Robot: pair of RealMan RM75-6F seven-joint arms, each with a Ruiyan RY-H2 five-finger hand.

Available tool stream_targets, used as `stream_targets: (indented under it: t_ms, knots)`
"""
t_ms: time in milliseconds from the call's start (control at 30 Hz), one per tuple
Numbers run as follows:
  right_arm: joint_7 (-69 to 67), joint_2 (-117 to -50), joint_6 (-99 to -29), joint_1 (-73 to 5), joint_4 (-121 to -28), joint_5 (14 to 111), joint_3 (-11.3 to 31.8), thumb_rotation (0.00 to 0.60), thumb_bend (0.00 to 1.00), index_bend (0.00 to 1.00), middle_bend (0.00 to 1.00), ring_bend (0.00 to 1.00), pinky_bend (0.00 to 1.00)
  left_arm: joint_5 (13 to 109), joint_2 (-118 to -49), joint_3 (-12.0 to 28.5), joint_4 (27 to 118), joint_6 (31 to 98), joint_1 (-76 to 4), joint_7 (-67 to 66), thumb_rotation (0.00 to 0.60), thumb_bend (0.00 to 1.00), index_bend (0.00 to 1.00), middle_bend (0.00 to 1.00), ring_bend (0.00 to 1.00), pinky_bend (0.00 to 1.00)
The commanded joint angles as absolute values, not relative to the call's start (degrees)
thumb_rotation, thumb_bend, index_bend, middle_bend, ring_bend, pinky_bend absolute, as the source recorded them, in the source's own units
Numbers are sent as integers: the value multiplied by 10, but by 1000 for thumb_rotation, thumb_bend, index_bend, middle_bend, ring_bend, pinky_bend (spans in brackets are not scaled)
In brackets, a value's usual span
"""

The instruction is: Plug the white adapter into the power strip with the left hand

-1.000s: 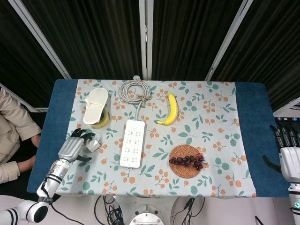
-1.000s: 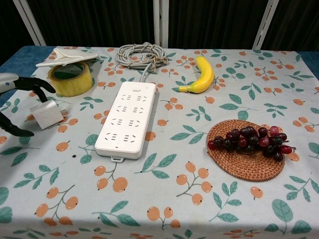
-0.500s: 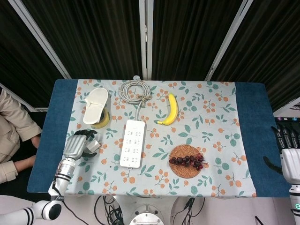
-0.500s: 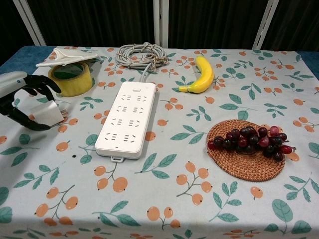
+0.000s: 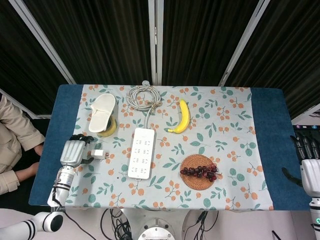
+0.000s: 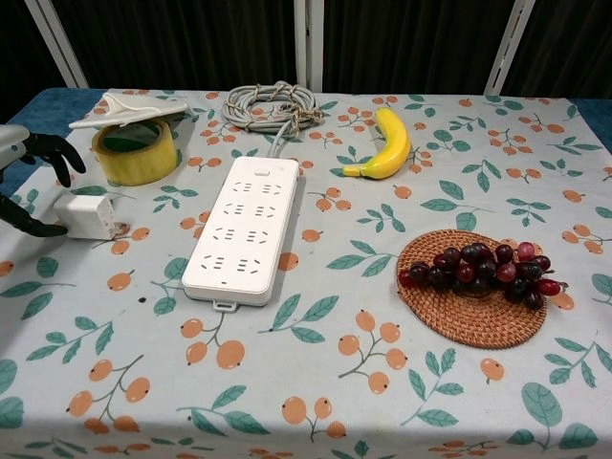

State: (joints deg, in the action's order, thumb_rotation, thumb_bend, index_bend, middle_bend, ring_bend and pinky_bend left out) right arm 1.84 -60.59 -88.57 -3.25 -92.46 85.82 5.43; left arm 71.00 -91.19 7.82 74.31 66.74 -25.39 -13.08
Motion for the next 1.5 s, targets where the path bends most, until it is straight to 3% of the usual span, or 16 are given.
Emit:
stream_targets:
  t_ms: [33,467,700,1033,1233,1500]
  knots:
    - [19,-607,-886,-32,-924,859,54,600,123,0,4,0,0,709,-904,79,760,652,-253,-96,600,117,319,386,220,238]
    - [20,-607,-889,-28,-925,856,54,600,124,0,4,0,0,732,-910,70,734,633,-261,-46,600,266,423,454,278,260]
    - [19,-607,-891,-26,-925,858,53,600,122,0,4,0,0,767,-871,54,755,642,-265,-75,600,320,549,585,371,301]
    - [11,-610,-898,-19,-919,860,50,600,123,0,4,0,0,778,-737,21,894,628,-285,-362,600,329,552,608,380,303]
    - [13,-611,-898,-20,-920,863,50,600,124,0,4,0,0,694,-743,18,942,594,-309,-532,600,327,552,607,379,307]
    - [12,-611,-892,-22,-919,861,51,600,123,0,4,0,0,594,-782,13,975,636,-332,-717,600,323,551,602,379,310]
